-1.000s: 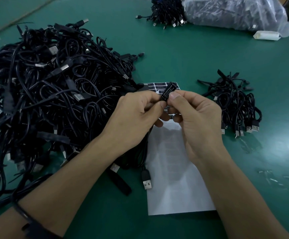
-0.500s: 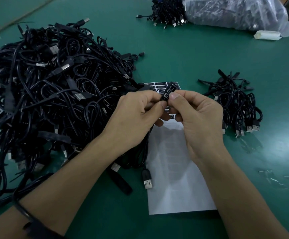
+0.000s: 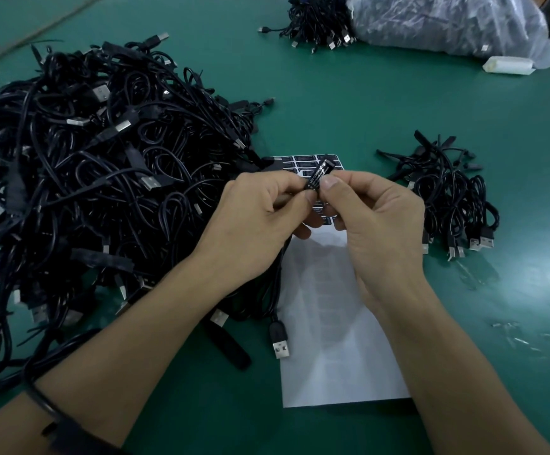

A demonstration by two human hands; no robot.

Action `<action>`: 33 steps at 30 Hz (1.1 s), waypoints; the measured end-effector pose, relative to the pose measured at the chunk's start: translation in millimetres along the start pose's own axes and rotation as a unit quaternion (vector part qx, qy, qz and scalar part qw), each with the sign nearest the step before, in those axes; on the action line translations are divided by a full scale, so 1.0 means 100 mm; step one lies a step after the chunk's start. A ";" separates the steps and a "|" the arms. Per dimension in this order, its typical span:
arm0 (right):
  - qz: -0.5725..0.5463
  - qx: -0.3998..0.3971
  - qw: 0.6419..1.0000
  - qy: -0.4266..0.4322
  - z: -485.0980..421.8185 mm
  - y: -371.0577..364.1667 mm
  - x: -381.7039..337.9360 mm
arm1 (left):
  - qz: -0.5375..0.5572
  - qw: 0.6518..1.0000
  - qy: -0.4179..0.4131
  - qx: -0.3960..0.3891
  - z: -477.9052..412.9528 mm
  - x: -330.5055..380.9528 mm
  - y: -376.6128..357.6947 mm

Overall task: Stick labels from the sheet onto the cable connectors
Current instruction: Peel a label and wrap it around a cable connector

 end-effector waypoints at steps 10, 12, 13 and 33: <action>-0.004 -0.007 1.000 -0.005 -0.01 -0.01 0.02 | 0.010 1.000 0.000 -0.001 0.00 0.00 -0.01; -0.003 -0.007 1.000 0.005 -0.01 -0.01 0.01 | 0.010 1.000 -0.003 0.000 -0.01 0.00 0.00; 0.002 -0.006 1.000 0.012 -0.01 0.00 0.00 | 0.009 1.000 -0.006 0.002 -0.01 0.01 0.00; 0.063 -0.009 0.996 0.068 -0.02 0.01 -0.01 | 0.004 1.000 -0.006 0.019 -0.01 0.03 0.03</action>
Point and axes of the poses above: each hand's wrist, its own z-axis away from the middle knuckle, its own y-axis out of the back of the hand, x = y × z, the point moved 6 cm from there along -z, towards the middle knuckle, and after that the axes turned 1 degree about z, right-handed, at the moved point
